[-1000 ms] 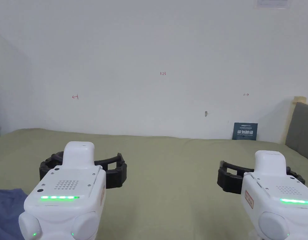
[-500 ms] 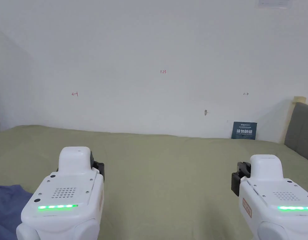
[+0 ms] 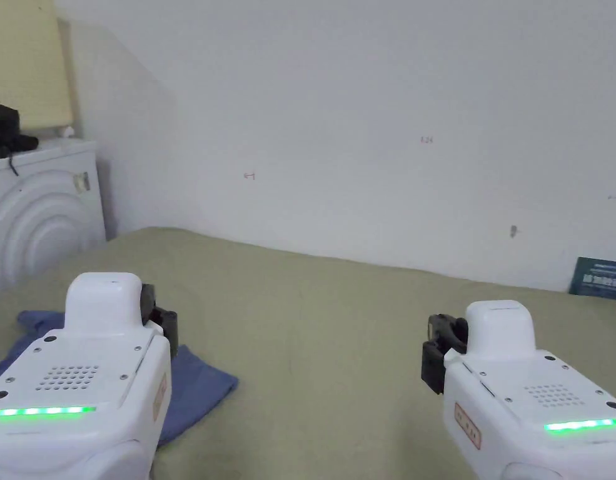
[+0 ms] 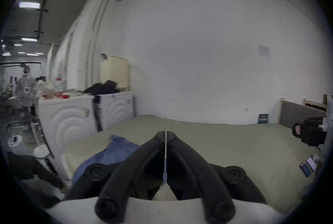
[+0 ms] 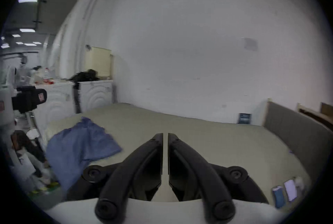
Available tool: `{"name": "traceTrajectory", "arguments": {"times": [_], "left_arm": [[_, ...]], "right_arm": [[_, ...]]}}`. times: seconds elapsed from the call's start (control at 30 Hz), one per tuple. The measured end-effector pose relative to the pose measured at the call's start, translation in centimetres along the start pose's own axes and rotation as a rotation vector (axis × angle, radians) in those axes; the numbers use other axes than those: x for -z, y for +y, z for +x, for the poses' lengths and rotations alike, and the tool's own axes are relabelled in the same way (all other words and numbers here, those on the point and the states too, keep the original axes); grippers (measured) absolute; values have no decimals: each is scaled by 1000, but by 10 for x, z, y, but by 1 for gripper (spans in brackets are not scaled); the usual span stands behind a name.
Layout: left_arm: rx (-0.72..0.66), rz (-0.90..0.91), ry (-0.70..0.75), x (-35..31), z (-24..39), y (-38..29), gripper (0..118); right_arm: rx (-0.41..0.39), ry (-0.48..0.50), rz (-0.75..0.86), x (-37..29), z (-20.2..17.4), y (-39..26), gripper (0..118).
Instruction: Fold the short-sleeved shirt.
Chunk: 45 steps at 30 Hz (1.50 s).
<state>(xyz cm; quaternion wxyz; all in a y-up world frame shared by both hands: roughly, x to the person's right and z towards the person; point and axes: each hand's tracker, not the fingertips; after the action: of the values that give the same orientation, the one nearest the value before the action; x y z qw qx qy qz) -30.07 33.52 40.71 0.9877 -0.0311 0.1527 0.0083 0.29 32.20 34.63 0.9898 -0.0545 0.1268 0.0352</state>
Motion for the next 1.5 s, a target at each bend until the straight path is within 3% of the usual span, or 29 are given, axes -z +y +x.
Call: {"name": "traceTrajectory", "arguments": {"times": [0.1, 0.2, 0.27, 0.43, 0.67, 0.7, 0.73, 0.77, 0.8, 0.9, 1.03, 1.17, 1.3, 1.33, 1.37, 1.4, 1.43, 1.5], "left_arm": [[-18, -29, 100, -16, -51, -15, 3], [1, -89, 195, -32, -93, -34, 3], [-19, -131, 212, -43, -115, -44, 3], [-28, -199, 206, -33, -143, -61, 3], [38, -432, -91, 104, -143, -57, 6], [46, -458, -134, 128, -138, -56, 20], [38, -479, -188, 154, -137, -58, 56], [35, -545, -241, 187, -134, -59, 109], [46, -610, -236, 217, -128, -65, 118], [4, -734, -284, 284, -101, -90, 118], [-56, -916, -187, 341, -76, -125, 118], [-145, -1033, -132, 358, -68, -158, 118], [-130, -1170, -86, 380, -70, -184, 115], [-116, -1191, -76, 382, -69, -185, 100], [-116, -1196, -84, 391, -74, -196, 48], [-38, -1174, -26, 395, -74, -197, 19], [-57, -1121, -30, 399, -79, -194, 9], [-212, -1143, -108, 408, -94, -199, 8]], "right_arm": [[17, 163, -16, 14, -50, -3, 6], [-32, 267, -23, 21, -88, -11, 6], [-16, 324, -34, 23, -100, -16, 6], [0, 309, -67, 33, -97, -26, 6], [-50, 186, -110, 35, -37, -35, 6], [-61, 151, -117, 35, -27, -37, 6], [-73, 127, -124, 36, -17, -39, 6], [-86, 105, -134, 37, -6, -41, 6], [-95, 77, -150, 39, 4, -43, 6], [-90, 12, -207, 46, 30, -55, 6], [-73, -45, -301, 55, 55, -79, 6], [-49, -55, -370, 64, 69, -102, 6], [-33, -66, -397, 70, 74, -117, 6], [-32, -66, -398, 70, 75, -120, 6], [-28, -68, -400, 71, 75, -120, 6], [-21, -70, -400, 71, 76, -121, 6], [-16, -70, -397, 69, 76, -121, 6], [1, -76, -386, 66, 79, -121, 6]]}}
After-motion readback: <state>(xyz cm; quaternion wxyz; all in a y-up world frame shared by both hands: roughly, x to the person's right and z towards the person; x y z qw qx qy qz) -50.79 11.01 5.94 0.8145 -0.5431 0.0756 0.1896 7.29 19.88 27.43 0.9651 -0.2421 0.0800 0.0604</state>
